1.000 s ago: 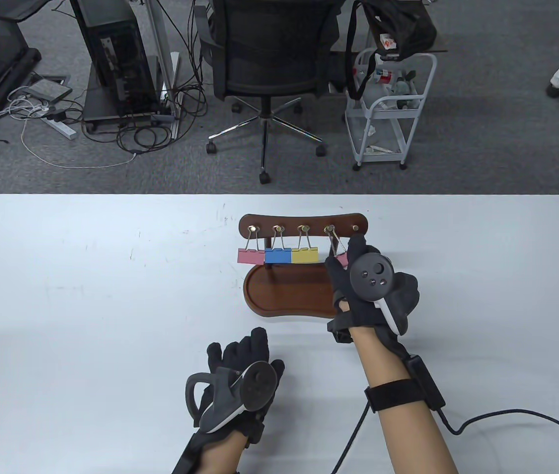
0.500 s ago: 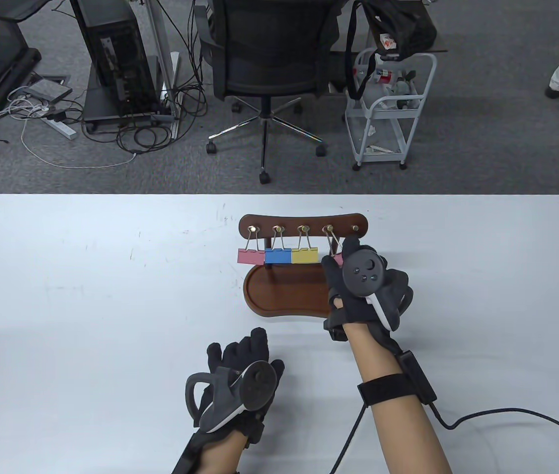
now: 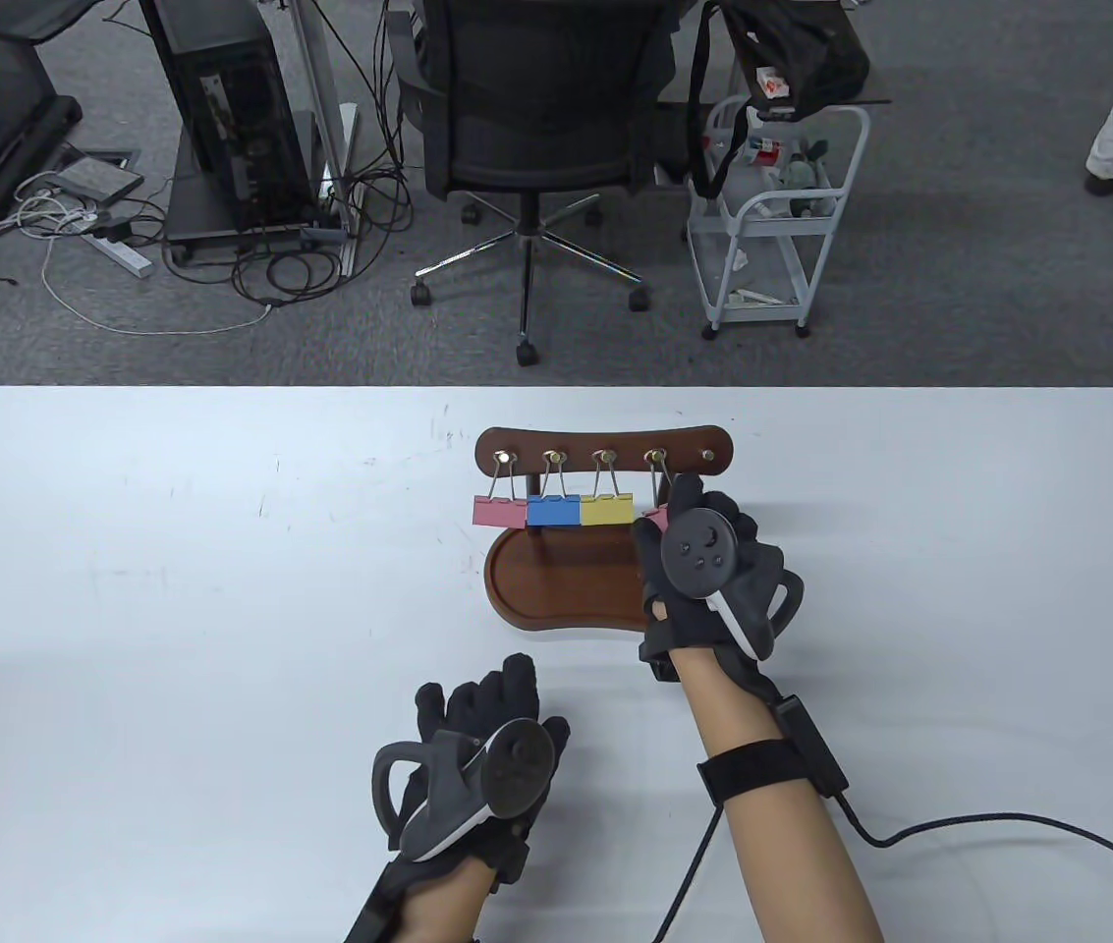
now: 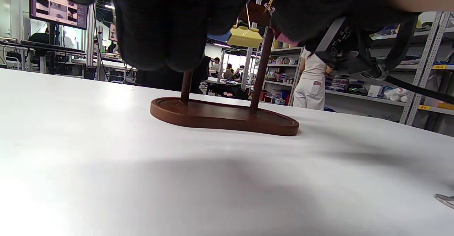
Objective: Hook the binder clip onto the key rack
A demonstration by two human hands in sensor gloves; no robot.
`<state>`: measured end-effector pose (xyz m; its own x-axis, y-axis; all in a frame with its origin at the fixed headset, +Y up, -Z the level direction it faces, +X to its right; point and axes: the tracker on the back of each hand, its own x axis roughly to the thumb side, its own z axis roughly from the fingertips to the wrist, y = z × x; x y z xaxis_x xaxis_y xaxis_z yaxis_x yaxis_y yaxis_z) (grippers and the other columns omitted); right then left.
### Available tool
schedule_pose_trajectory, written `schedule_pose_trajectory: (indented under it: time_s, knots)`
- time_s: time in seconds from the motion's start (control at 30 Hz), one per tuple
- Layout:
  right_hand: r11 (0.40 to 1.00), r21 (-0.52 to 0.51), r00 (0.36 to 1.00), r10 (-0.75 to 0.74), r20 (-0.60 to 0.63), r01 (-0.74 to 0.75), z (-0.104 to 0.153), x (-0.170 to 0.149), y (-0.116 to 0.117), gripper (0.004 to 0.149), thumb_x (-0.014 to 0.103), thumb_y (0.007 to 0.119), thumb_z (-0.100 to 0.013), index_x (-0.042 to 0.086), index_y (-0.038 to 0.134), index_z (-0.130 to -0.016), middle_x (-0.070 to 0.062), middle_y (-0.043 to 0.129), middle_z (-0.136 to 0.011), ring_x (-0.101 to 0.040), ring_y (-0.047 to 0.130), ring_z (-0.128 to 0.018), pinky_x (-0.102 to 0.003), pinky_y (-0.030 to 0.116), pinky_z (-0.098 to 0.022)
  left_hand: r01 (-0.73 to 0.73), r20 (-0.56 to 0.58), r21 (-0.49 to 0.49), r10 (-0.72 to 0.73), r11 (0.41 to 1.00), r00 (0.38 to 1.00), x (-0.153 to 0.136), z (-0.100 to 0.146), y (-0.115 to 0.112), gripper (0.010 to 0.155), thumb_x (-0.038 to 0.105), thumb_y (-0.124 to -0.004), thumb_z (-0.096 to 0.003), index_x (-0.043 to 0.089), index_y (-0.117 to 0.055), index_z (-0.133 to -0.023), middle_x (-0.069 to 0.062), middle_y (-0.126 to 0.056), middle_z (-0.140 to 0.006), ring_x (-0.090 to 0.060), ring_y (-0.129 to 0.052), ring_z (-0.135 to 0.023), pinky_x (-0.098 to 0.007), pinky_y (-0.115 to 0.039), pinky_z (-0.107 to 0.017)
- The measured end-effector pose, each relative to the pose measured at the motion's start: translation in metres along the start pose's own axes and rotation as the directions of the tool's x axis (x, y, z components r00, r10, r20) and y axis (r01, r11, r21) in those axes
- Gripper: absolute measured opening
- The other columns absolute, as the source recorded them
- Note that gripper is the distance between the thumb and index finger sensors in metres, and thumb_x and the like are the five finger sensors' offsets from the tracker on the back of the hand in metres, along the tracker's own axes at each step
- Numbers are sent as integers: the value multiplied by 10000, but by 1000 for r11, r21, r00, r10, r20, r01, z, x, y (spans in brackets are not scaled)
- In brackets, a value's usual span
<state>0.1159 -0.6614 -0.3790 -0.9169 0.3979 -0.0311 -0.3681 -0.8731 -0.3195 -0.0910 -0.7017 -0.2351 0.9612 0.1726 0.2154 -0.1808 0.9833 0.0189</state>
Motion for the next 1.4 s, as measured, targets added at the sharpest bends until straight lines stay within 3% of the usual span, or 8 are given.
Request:
schedule_pose_trajectory:
  time_s: [0.4,0.9,1.4]
  knots:
    - [990,-11,989,141,40,-140,5,5,14,756,418,840,-518,10,591,-1103,-350,671,-1009,-575,716,-807,-694,609,-579,-6,-1,-4,6,1000,1000,1,0,0,743,468,-768,-571,-12,-637,-1124,-257,-851,-1026,-533,-866,-898,-778,-501,-698]
    - [997,32,997,69,31,-70,5,-3,13,807,418,835,-520,-13,512,-1121,-360,651,-1042,-585,751,-816,-682,645,-567,-11,3,0,11,1000,1000,1,0,0,743,469,-768,-570,-11,-639,-1122,-254,-850,-1028,-532,-865,-899,-777,-502,-699]
    - [997,72,994,25,106,-33,13,-7,-10,803,456,804,-536,-7,520,-1129,-370,583,-1109,-656,675,-888,-719,615,-581,-1,18,7,1,1000,1000,3,1,0,763,477,-767,-570,-9,-611,-1137,-269,-798,-1068,-556,-810,-939,-785,-474,-698]
